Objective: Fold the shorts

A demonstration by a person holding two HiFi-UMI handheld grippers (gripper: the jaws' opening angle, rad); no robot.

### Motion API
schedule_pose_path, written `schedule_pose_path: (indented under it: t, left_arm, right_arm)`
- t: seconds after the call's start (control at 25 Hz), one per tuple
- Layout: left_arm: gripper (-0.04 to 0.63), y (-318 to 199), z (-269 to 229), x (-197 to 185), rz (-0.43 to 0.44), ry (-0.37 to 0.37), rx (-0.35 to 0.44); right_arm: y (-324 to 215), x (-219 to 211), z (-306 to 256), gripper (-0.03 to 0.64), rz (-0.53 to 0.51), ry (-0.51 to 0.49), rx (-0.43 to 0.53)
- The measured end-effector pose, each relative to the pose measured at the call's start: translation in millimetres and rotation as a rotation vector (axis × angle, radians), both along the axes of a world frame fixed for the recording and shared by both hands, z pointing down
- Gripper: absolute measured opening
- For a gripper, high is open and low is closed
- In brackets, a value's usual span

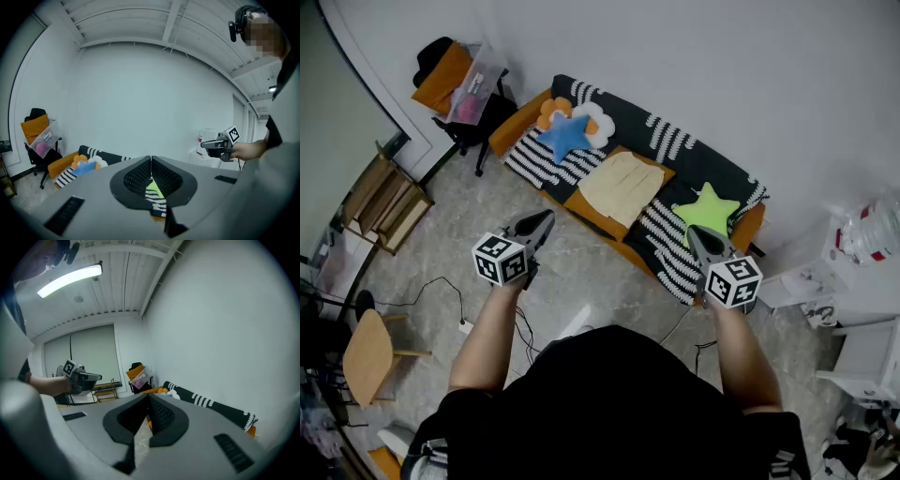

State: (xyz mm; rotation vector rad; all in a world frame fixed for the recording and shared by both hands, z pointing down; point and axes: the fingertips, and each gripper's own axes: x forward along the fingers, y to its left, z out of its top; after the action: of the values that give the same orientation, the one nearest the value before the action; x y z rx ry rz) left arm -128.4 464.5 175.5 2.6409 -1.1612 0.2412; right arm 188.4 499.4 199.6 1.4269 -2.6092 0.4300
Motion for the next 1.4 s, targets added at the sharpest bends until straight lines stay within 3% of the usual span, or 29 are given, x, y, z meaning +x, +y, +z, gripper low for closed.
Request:
schedule_pose_path:
  t: [0.72, 1.08, 1.4]
  left_arm:
    - [0.028, 21, -1, 14, 0.011, 0.010, 0.006]
    - [0.040, 30, -1, 20, 0.021, 0.008, -0.001]
    - [0.126, 31, 6, 23, 0.045, 0.013, -0.028]
  right_arm:
    - [11, 3, -13, 0.008, 0.001, -0.006, 0.045]
    - [15, 0, -27, 0.093, -0.047, 0.006, 0.094]
    - [17, -4, -27, 0.182, -0.074, 0.019, 0.104]
